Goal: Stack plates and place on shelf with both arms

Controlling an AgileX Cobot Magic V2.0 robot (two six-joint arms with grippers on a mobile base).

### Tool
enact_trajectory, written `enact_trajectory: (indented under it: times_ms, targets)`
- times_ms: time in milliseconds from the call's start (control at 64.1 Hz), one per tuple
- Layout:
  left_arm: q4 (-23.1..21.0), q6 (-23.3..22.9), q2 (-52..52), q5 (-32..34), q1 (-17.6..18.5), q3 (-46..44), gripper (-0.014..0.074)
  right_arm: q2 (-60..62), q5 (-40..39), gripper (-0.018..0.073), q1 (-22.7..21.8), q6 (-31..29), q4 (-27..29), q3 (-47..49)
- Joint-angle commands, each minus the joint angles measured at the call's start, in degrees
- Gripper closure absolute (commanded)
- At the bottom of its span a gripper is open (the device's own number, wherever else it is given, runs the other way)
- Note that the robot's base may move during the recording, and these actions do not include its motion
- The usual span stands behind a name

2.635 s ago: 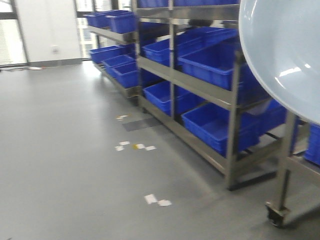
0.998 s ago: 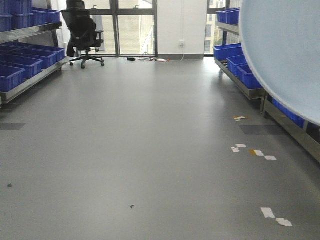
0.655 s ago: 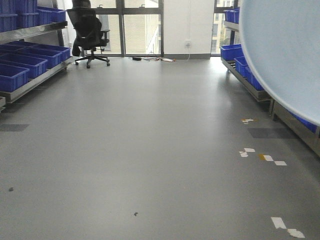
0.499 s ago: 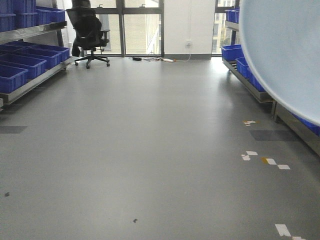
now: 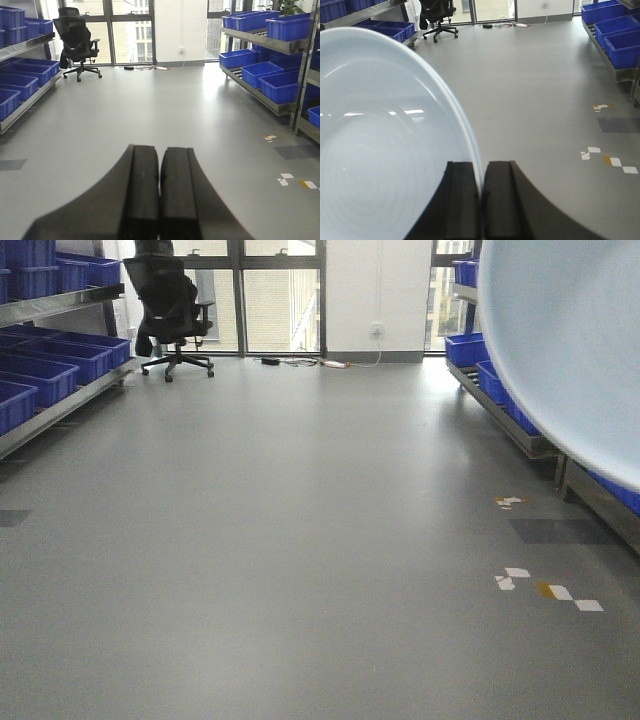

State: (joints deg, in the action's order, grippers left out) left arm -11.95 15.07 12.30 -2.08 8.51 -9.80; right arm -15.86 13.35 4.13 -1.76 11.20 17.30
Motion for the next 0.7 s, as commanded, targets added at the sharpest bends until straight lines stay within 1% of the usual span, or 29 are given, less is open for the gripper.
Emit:
enact_trajectory:
  times_ms: [0,686]
  targets:
    - [-0.05,-0.11,0.62,4.65,0.08,-1.77,0.0516,-0.30,-5.66,0.0519,-0.12,-0.14,0.39,1.93]
    - [-0.05,-0.11,0.62,4.65,0.08,-1.77,0.0516,-0.30,-5.61,0.0519,-0.12,-0.14,0.39,1.93]
